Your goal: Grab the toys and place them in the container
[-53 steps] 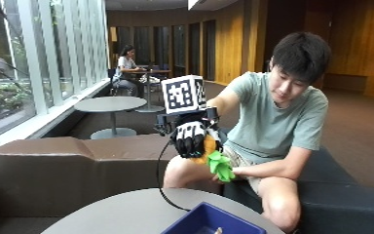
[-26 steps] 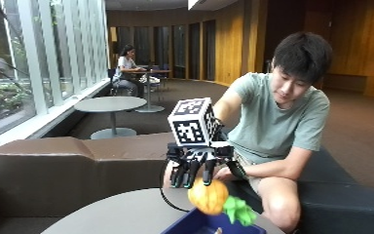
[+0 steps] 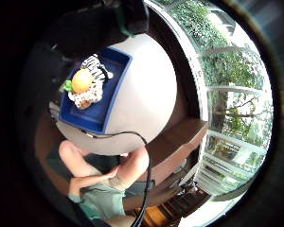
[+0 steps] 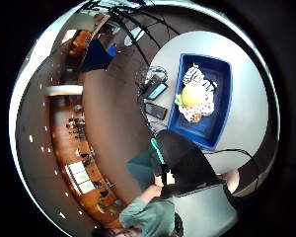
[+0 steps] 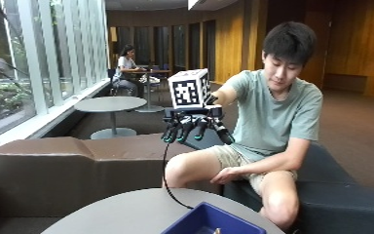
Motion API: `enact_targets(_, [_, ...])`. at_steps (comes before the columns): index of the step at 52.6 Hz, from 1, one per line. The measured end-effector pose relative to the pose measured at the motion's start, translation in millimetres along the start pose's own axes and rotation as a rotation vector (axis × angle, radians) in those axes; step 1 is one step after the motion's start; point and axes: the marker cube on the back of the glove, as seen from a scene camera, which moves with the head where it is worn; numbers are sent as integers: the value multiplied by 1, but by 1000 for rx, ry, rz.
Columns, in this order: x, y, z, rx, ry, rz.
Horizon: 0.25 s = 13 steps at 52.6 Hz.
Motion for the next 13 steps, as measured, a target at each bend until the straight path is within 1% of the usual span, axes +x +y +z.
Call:
enact_targets(7, [3, 6, -6, 42, -58, -18])
enact_targets(13, [3, 5, -2, 42, -77, -2])
